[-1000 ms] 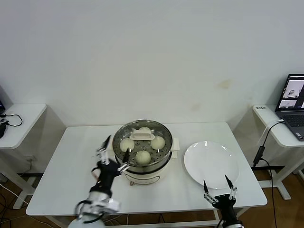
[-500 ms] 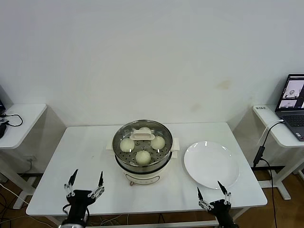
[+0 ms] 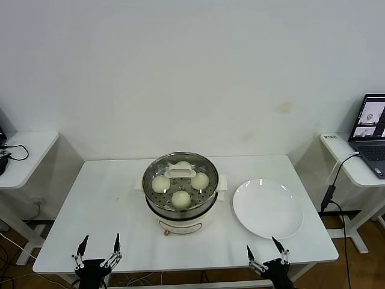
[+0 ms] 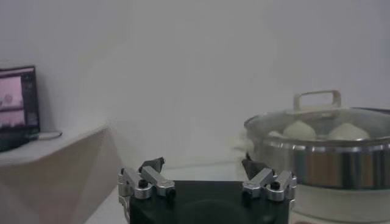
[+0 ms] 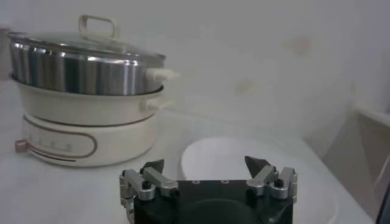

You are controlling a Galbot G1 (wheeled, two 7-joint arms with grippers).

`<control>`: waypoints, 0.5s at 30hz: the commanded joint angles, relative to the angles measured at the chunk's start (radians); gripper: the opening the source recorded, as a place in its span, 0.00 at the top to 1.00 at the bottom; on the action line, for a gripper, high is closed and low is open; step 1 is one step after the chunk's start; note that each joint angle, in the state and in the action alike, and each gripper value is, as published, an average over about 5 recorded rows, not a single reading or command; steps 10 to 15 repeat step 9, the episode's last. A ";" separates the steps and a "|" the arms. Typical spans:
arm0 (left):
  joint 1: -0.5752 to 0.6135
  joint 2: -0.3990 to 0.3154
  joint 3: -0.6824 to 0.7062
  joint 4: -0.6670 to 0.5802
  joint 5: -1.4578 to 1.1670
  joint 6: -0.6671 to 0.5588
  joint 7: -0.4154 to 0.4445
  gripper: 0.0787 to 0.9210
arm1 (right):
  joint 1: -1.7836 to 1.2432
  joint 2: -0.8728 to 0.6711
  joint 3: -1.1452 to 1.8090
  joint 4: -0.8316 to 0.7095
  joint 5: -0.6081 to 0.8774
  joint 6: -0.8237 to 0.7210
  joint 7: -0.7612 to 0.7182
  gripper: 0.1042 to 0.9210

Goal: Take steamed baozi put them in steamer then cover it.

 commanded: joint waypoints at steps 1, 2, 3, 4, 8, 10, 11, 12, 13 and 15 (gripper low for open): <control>0.039 -0.002 -0.019 0.038 -0.046 -0.045 0.004 0.12 | -0.013 -0.013 -0.016 0.022 0.017 -0.040 -0.007 0.12; 0.041 -0.003 -0.019 0.040 -0.045 -0.046 0.006 0.12 | -0.013 -0.013 -0.018 0.023 0.017 -0.041 -0.007 0.12; 0.042 -0.003 -0.020 0.041 -0.043 -0.047 0.008 0.12 | -0.012 -0.013 -0.020 0.023 0.017 -0.041 -0.007 0.12; 0.043 -0.004 -0.021 0.042 -0.041 -0.048 0.010 0.12 | -0.012 -0.012 -0.022 0.023 0.017 -0.040 -0.007 0.12; 0.050 -0.003 -0.020 0.045 -0.033 -0.050 0.018 0.12 | -0.011 -0.011 -0.026 0.021 0.016 -0.031 -0.006 0.12; 0.051 -0.003 -0.020 0.045 -0.032 -0.050 0.019 0.12 | -0.012 -0.011 -0.027 0.021 0.016 -0.030 -0.006 0.12; 0.051 -0.003 -0.020 0.045 -0.032 -0.050 0.019 0.12 | -0.012 -0.011 -0.027 0.021 0.016 -0.030 -0.006 0.12; 0.051 -0.003 -0.020 0.045 -0.032 -0.050 0.019 0.12 | -0.012 -0.011 -0.027 0.021 0.016 -0.030 -0.006 0.12; 0.051 -0.003 -0.020 0.045 -0.032 -0.050 0.019 0.12 | -0.012 -0.011 -0.027 0.021 0.016 -0.030 -0.006 0.12; 0.051 -0.003 -0.020 0.045 -0.032 -0.050 0.019 0.12 | -0.012 -0.011 -0.027 0.021 0.016 -0.030 -0.006 0.12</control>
